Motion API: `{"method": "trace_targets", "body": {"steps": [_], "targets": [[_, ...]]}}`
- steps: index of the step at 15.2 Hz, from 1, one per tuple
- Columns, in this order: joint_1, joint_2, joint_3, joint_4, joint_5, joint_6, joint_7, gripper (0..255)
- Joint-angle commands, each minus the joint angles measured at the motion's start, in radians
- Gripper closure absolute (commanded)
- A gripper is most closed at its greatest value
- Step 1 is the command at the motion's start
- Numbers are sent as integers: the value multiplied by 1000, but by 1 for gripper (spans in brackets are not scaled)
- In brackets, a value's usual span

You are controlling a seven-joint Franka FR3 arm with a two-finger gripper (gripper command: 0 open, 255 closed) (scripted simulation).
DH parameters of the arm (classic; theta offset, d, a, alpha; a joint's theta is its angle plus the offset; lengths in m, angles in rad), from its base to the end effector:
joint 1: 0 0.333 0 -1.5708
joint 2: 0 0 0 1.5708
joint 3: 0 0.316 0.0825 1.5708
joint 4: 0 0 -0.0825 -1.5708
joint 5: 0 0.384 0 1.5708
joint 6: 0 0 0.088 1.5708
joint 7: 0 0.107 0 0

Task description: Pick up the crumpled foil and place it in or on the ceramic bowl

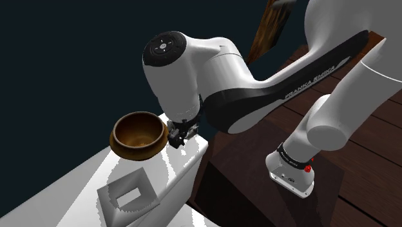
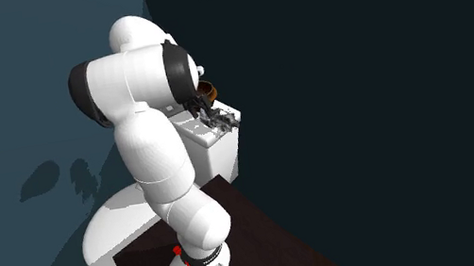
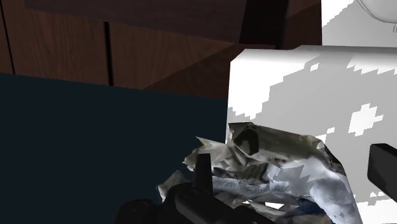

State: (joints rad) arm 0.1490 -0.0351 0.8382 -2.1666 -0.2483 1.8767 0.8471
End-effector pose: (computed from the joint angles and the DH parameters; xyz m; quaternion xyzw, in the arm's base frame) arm 0.2902 0.4082 0.3883 0.9760 0.1194 0.0186 0.1811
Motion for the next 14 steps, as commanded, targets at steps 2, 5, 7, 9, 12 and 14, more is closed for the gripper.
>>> {"method": "trace_targets", "body": {"steps": [2,5,7,9,12,14], "targets": [[-5,13,-4,-38,-16,46,11,0],[-5,13,-4,-38,-16,46,11,0],[-5,13,-4,-38,-16,46,11,0],[-5,13,-4,-38,-16,46,11,0],[-5,13,-4,-38,-16,46,11,255],[-5,13,-4,-38,-16,46,11,255]]}}
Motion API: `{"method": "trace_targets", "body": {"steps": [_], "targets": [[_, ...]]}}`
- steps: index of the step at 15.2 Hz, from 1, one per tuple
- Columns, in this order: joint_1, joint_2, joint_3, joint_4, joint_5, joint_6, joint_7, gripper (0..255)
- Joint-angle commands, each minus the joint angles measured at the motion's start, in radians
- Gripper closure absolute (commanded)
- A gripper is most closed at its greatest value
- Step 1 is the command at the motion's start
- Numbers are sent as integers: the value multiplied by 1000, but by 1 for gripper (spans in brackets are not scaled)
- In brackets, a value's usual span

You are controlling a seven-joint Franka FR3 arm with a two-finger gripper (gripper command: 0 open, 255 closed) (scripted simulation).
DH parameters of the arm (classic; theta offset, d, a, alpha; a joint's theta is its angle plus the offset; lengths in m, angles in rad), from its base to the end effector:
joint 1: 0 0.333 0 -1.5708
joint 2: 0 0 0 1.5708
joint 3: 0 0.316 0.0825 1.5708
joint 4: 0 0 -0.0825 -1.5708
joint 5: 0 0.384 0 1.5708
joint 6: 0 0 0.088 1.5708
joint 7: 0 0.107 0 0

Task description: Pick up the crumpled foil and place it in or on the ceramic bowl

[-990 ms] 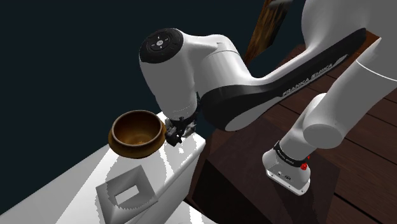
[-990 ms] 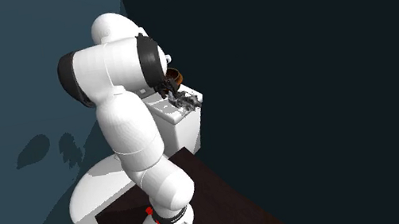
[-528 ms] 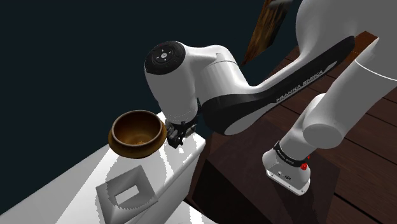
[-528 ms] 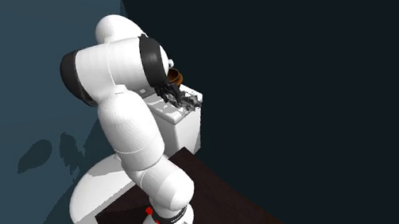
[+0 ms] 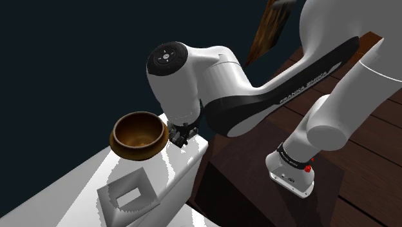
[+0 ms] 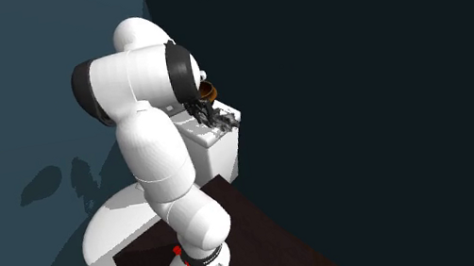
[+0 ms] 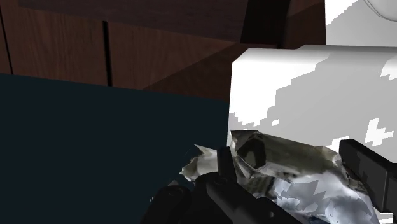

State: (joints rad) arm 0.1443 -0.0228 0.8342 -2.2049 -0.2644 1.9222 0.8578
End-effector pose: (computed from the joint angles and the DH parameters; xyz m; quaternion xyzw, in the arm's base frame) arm 0.2918 0.4019 0.3705 0.9760 0.1194 0.0187 0.1812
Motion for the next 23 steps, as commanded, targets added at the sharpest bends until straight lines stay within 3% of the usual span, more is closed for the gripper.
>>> {"method": "trace_targets", "body": {"steps": [1,6,23], "targets": [[0,0,0,0,0,0,0,255],[0,0,0,0,0,1,0,255],[1,-121,-26,137,91,-199,-118,255]]}}
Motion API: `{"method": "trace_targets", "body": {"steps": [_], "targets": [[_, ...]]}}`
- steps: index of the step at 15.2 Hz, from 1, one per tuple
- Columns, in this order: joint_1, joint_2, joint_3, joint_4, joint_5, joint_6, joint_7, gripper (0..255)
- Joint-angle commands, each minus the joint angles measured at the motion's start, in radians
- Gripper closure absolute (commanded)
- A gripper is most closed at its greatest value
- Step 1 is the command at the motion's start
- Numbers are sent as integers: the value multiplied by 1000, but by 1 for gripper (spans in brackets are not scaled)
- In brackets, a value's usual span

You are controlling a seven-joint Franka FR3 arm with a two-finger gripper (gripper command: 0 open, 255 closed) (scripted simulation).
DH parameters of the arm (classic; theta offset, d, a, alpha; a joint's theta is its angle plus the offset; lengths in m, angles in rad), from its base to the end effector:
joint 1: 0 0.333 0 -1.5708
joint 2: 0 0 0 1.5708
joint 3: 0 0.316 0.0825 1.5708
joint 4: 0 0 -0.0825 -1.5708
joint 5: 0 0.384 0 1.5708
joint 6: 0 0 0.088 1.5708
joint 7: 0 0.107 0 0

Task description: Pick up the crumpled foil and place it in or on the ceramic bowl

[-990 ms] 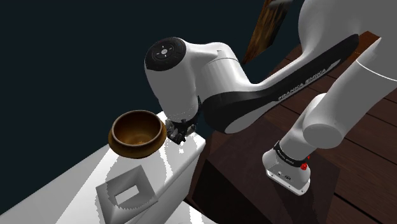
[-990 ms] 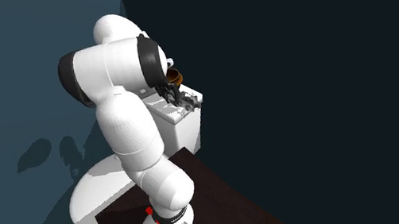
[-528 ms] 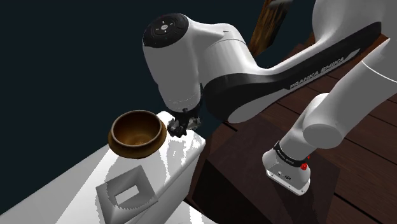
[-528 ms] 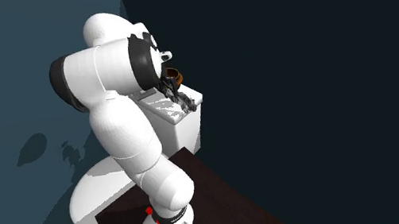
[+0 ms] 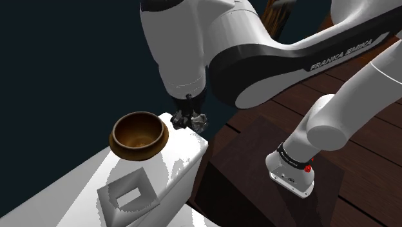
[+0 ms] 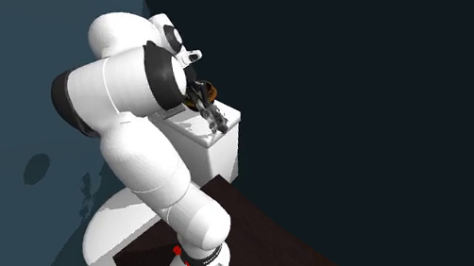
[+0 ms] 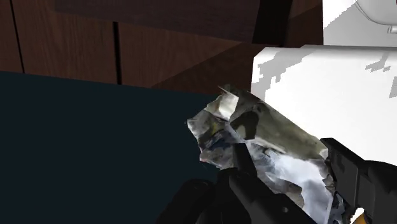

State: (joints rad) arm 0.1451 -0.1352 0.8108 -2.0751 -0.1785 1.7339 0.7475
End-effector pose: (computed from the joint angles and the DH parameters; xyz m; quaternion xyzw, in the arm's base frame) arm 0.2923 0.4024 0.4546 0.9760 0.1191 0.0184 0.1815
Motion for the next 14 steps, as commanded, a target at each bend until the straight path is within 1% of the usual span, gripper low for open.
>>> {"method": "trace_targets", "body": {"steps": [1,14], "targets": [[0,-12,-4,18,8,-23,-13,255],[-3,-39,-19,170,22,-188,-64,255]]}}
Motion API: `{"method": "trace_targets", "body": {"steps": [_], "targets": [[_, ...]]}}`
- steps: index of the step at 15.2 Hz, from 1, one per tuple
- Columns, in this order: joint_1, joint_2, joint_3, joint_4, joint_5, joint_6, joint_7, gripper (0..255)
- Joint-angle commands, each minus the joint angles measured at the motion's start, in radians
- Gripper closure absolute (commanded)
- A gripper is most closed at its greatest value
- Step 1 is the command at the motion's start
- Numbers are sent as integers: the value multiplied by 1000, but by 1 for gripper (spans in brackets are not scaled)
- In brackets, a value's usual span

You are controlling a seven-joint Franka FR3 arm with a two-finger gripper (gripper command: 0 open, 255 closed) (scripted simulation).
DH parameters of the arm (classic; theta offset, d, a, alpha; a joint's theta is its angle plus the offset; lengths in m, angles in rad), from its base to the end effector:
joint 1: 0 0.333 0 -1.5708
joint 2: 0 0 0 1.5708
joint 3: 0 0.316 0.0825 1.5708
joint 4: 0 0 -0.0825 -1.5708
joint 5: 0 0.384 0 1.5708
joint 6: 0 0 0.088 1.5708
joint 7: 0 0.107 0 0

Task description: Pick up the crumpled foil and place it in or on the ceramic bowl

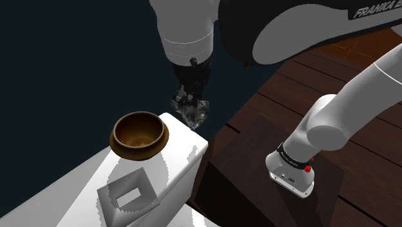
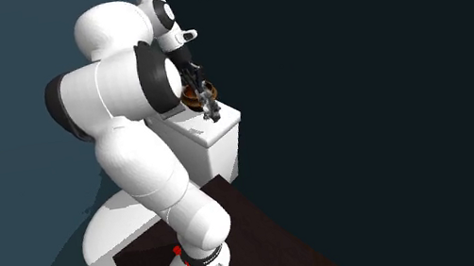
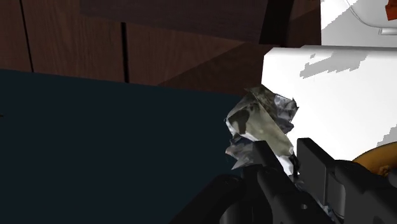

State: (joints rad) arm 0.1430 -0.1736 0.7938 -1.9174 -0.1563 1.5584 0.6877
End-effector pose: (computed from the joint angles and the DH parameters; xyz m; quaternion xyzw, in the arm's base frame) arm 0.2914 0.4024 0.5290 0.9760 0.1194 0.0187 0.1810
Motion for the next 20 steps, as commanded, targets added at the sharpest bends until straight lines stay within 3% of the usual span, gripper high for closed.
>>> {"method": "trace_targets", "body": {"steps": [1,10,13,16,20], "targets": [[-1,-1,-2,25,-1,-25,-7,255],[-6,11,0,142,-10,-132,-25,255],[21,190,86,300,-109,-197,93,255],[118,392,130,487,-238,-290,207,255],[350,646,100,809,-409,-444,285,255]]}}
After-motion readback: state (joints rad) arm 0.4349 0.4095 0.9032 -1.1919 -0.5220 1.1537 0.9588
